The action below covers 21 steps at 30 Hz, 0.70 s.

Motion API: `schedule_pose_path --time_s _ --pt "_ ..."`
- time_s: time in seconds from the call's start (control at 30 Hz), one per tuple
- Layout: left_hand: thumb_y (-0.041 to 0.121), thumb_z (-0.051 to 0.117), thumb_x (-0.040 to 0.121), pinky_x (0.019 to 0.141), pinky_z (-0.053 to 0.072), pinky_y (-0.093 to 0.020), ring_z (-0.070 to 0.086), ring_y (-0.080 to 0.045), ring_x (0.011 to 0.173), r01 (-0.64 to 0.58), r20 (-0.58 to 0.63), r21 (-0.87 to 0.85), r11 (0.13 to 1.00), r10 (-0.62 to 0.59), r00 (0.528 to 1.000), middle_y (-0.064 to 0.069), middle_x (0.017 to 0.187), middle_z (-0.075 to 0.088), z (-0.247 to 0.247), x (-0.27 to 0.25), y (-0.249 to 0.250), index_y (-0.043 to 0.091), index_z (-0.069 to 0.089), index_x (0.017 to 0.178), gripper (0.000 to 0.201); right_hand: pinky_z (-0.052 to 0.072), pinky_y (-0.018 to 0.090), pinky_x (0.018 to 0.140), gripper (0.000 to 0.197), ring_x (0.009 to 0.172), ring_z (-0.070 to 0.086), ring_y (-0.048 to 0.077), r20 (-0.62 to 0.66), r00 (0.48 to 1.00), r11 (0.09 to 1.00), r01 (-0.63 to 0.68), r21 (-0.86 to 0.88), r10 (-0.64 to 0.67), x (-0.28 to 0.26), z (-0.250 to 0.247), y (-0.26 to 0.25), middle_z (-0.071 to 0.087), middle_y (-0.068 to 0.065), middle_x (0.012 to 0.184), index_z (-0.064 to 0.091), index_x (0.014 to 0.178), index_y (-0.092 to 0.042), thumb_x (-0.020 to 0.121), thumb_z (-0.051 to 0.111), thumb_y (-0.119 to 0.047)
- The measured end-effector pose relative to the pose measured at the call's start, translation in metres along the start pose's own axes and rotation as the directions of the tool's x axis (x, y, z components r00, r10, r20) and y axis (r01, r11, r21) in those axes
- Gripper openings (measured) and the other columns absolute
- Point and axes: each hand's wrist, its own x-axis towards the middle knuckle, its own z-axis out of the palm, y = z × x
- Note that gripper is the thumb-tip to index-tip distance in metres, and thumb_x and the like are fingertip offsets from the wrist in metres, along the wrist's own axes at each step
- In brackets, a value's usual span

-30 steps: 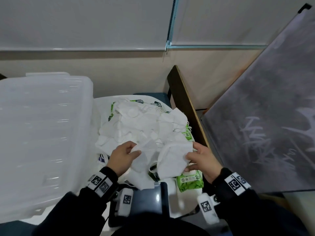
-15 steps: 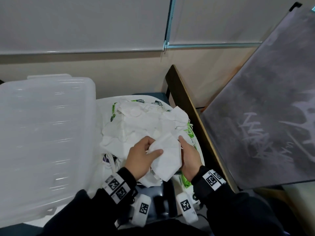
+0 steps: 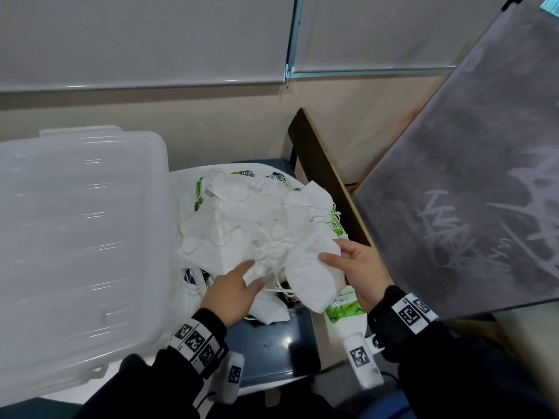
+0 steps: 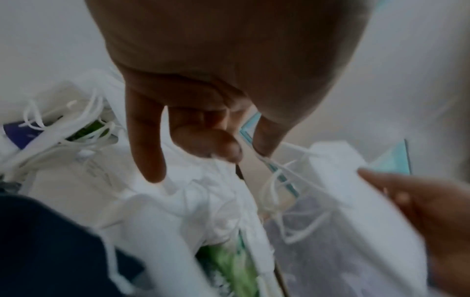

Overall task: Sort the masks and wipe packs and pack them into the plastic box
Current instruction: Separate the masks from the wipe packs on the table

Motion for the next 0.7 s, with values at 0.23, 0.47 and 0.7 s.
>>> schedule_pose_path --time_s 0.23,0.47,0.7 --pt "0.032 0.082 0.085 0.07 0.053 -0.036 0.062 -0.022 0.065 -0.183 -0.22 -0.456 0.871 0.088 0.971 0.005 0.07 0.062 -0.002 -0.022 0.044 0.035 0.065 0.103 0.025 0.057 0.05 0.097 0.026 0.107 0.073 0.035 -0.008 1.0 0.999 0.009 0.053 -0.009 0.009 -0.012 -0.001 0.077 0.014 0.113 0.071 0.119 -0.003 0.094 0.066 0.001" --pt "0.043 0.08 0.084 0.064 0.051 -0.027 0.073 -0.017 0.072 -0.053 0.007 -0.384 0.922 0.061 0.998 0.002 0.094 0.072 0.041 -0.019 0.075 0.047 0.06 0.129 0.049 0.055 0.057 0.098 0.026 0.108 0.071 0.043 0.019 0.998 0.98 -0.054 0.191 0.051 0.017 -0.024 -0.002 0.076 0.02 0.111 0.071 0.116 -0.003 0.093 0.061 0.005" --pt "0.06 0.08 0.07 0.087 0.062 -0.045 0.076 -0.02 0.095 0.055 -0.021 -0.661 0.748 -0.092 0.996 0.006 0.11 0.073 0.071 -0.024 0.111 0.02 0.023 0.161 0.115 0.06 0.049 0.088 0.02 0.099 0.074 0.033 0.004 0.978 0.978 0.206 0.022 -0.207 0.009 -0.036 0.011 0.079 0.008 0.106 0.077 0.109 -0.01 0.09 0.073 -0.004"
